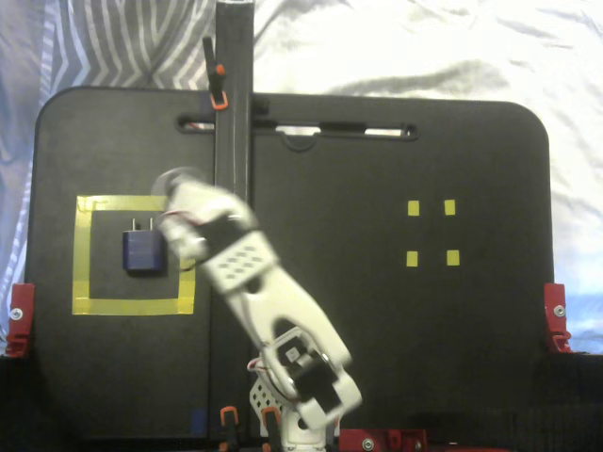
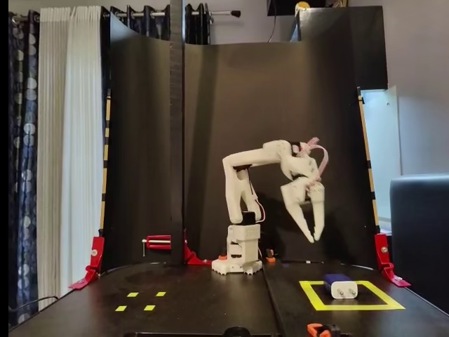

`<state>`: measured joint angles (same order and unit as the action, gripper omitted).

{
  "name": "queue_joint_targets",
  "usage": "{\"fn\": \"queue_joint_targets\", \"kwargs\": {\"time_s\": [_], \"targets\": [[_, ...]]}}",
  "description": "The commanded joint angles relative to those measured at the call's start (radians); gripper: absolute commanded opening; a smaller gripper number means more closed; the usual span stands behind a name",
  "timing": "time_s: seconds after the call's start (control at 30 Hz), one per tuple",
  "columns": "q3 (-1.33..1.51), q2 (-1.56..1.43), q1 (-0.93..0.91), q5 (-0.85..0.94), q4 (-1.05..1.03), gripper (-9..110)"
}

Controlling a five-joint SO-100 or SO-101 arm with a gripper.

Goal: Grasp a block and put it in the designated area.

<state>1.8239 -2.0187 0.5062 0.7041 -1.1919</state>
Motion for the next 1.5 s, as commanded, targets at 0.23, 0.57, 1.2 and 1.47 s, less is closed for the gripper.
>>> {"fn": "queue_joint_targets", "kwargs": {"time_s": [0.23,0.57,1.2,1.47], "targets": [[0.175,-0.307,-0.222,-0.026,0.249,0],[0.488,-0.586,-0.311,-0.1,0.497,0],[0.954,-1.057,-0.394,-0.356,0.712,1],[1.17,-1.184,-0.446,-0.499,0.839,3]]}}
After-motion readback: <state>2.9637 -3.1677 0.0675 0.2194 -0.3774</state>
